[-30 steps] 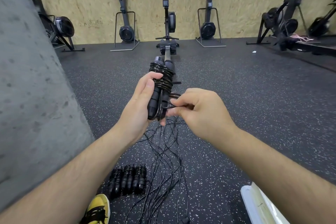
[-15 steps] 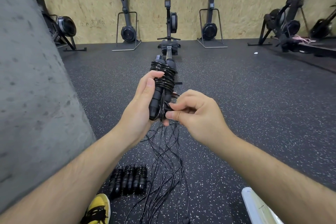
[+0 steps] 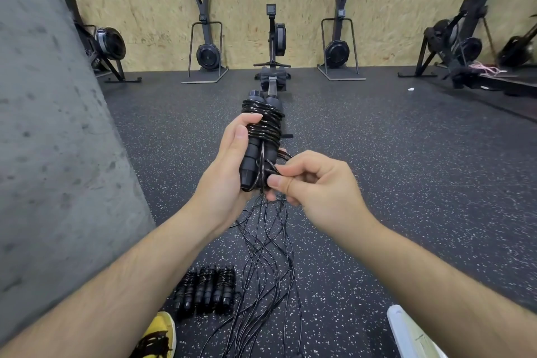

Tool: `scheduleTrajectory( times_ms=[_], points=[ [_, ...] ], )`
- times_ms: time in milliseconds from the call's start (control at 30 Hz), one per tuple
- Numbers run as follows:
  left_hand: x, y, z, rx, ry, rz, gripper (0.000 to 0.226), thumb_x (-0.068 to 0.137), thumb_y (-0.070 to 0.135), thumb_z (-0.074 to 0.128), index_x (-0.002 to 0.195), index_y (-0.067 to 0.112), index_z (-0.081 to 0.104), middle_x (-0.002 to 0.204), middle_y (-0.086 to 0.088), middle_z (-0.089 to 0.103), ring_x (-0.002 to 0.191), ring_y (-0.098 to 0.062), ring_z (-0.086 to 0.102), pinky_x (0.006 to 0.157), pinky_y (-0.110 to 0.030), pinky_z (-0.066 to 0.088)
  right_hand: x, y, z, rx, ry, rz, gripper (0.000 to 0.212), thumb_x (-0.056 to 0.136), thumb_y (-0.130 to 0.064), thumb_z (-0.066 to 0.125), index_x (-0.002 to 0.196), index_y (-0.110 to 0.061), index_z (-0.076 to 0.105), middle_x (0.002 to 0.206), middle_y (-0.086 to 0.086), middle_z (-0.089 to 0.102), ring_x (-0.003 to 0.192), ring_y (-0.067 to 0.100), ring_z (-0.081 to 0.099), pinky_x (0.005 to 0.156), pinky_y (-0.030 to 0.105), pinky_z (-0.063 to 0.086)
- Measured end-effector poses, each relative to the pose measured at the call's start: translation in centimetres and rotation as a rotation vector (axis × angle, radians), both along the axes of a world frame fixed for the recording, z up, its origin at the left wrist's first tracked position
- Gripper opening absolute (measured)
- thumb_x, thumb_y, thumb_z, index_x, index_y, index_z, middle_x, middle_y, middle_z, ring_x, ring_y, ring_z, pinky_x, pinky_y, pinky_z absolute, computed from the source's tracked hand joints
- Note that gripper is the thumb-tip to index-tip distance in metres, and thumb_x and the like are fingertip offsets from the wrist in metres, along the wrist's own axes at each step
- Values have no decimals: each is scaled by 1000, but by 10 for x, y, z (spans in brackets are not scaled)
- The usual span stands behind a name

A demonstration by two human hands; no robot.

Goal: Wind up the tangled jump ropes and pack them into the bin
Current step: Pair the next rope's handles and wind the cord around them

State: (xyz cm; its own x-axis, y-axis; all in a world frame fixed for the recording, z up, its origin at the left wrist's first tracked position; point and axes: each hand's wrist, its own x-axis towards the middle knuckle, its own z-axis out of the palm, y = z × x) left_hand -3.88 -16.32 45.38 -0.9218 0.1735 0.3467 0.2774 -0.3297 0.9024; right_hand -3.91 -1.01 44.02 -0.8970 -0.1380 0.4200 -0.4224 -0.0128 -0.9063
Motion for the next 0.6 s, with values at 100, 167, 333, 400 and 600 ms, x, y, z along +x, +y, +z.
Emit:
scheduleTrajectory(
  times_ms=[100,167,333,400,600],
  points=[
    [0,0,-1,33,-38,-4,32,109,43,28,126,35,54,120,-28,61,90,-32,59,57,-36,45,-1,0,-3,-7,30,54,10,79,6,77,77,3,68,73,4,65,58,16,56,57,27,48],
    [0,0,-1,38,-46,-16,33,109,43,27,126,35,54,119,-30,62,87,-32,60,57,-36,44,-2,2,-2,12,102,78,9,79,11,75,76,10,66,77,5,62,56,9,59,56,23,47],
    [1,1,-1,42,-35,-73,33,108,44,26,129,33,49,105,-11,68,71,-25,58,55,-36,46,-2,8,7,109,297,58,9,79,13,73,73,11,67,82,19,60,61,3,61,61,14,45],
    [2,1,-1,30,-26,-97,33,107,44,28,129,33,50,109,-11,64,73,-24,58,54,-37,48,-7,13,10,174,353,10,9,80,7,76,73,6,70,83,14,61,67,14,60,61,21,45],
    [5,3,-2,13,-1,-78,32,107,43,28,125,33,52,98,-10,65,69,-23,57,52,-35,46,-9,18,11,294,329,47,6,77,3,80,76,2,74,82,9,64,67,12,61,64,18,45]
  ],
)
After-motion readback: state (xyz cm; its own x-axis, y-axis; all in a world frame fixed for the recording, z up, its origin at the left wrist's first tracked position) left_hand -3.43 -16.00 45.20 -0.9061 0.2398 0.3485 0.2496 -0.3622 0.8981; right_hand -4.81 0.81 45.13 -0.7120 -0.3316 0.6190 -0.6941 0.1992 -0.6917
